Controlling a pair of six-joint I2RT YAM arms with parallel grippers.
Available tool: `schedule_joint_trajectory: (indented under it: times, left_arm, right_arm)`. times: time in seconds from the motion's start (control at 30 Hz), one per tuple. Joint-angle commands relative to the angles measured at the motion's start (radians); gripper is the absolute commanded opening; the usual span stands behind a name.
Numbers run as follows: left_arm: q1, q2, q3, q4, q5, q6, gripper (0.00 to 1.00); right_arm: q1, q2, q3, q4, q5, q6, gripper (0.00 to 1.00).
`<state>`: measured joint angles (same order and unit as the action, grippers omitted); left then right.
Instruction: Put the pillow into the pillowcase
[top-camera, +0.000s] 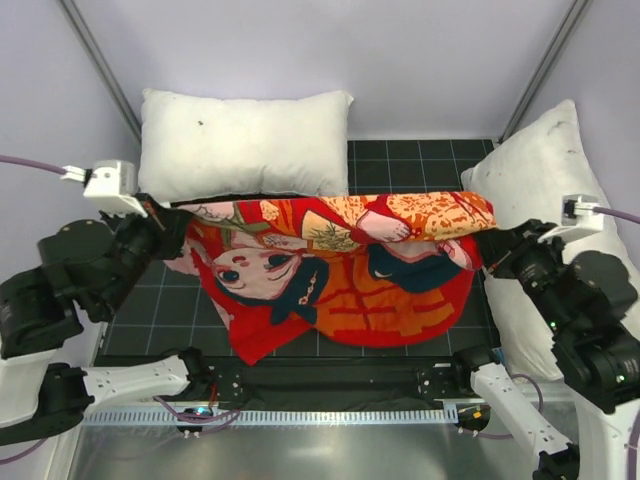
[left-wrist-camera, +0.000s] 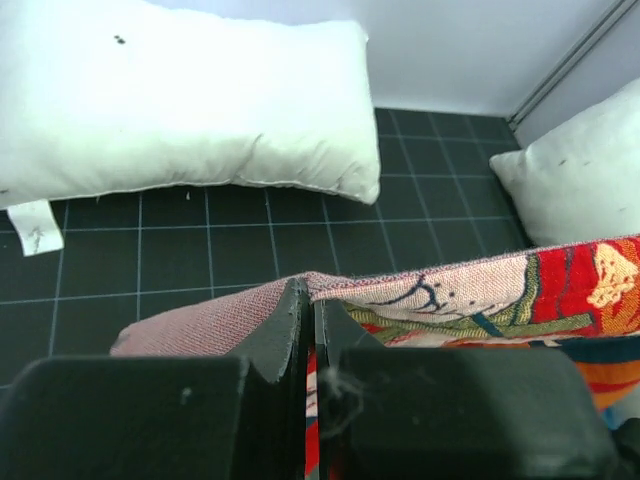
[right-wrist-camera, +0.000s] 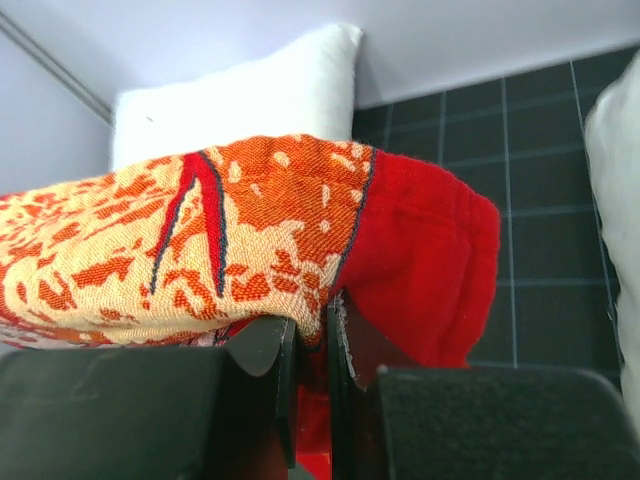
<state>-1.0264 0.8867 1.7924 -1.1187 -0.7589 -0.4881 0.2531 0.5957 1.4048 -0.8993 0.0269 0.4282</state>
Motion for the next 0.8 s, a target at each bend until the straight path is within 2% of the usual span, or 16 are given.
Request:
schedule_joint_trajectory:
  times: [0.0,0.03,0.17,0.23,0.27,0.37,0.4,0.47,0.5,0.57,0.6,0.63,0.67,0.7,0.73,0.77]
  left_arm:
    - [0.011,0.032,-0.080,0.017,-0.051,0.046,0.00]
    - [0.011,0.041,-0.152,0.043,-0.053,0.061,0.01]
    - [0.025,0.130,-0.255,0.180,-0.086,0.094,0.00]
    - [0.101,0.208,-0.264,0.243,-0.031,0.102,0.00]
    - [0.183,0.231,-0.280,0.267,0.063,0.114,0.00]
    - [0.282,0.345,-0.292,0.362,0.180,0.112,0.00]
    - [0.319,0.378,-0.277,0.373,0.222,0.099,0.01]
    - [0.324,0.484,-0.248,0.414,0.224,0.089,0.00]
    - [0.324,0.518,-0.211,0.433,0.227,0.098,0.00]
    - [0.325,0.645,-0.171,0.490,0.233,0.114,0.00]
    - [0.325,0.699,-0.097,0.496,0.243,0.134,0.00]
    - [0.328,0.743,-0.062,0.497,0.275,0.146,0.00]
    - [0.330,0.824,-0.015,0.496,0.288,0.155,0.00]
    - [0.330,0.856,0.030,0.478,0.294,0.164,0.00]
    - [0.331,0.880,0.126,0.453,0.280,0.171,0.19]
    - [0.331,0.909,0.160,0.413,0.276,0.175,0.33]
  right_arm:
    - [-0.009,0.000,-0.104,-0.021,0.096,0.026,0.04]
    - [-0.009,-0.004,-0.131,-0.012,0.122,0.027,0.04]
    - [-0.011,0.088,-0.231,0.026,0.214,0.008,0.04]
    - [-0.009,0.159,-0.270,0.054,0.255,-0.014,0.04]
    - [-0.011,0.235,-0.274,0.059,0.289,-0.014,0.04]
    - [-0.011,0.312,-0.291,0.091,0.335,-0.011,0.04]
    - [-0.026,0.343,-0.300,0.143,0.361,-0.009,0.04]
    - [-0.076,0.387,-0.305,0.200,0.331,-0.014,0.04]
    - [-0.159,0.453,-0.294,0.236,0.302,-0.017,0.04]
    - [-0.239,0.534,-0.235,0.255,0.217,-0.022,0.05]
    - [-0.292,0.586,-0.206,0.255,0.194,-0.020,0.24]
    - [-0.355,0.677,-0.166,0.234,0.196,0.001,0.48]
    - [-0.374,0.715,-0.094,0.214,0.200,0.010,0.77]
    - [-0.382,0.739,-0.069,0.192,0.190,0.014,0.88]
    - [-0.377,0.746,-0.047,0.186,0.164,0.011,0.92]
    - [-0.371,0.733,-0.044,0.192,0.060,0.001,0.94]
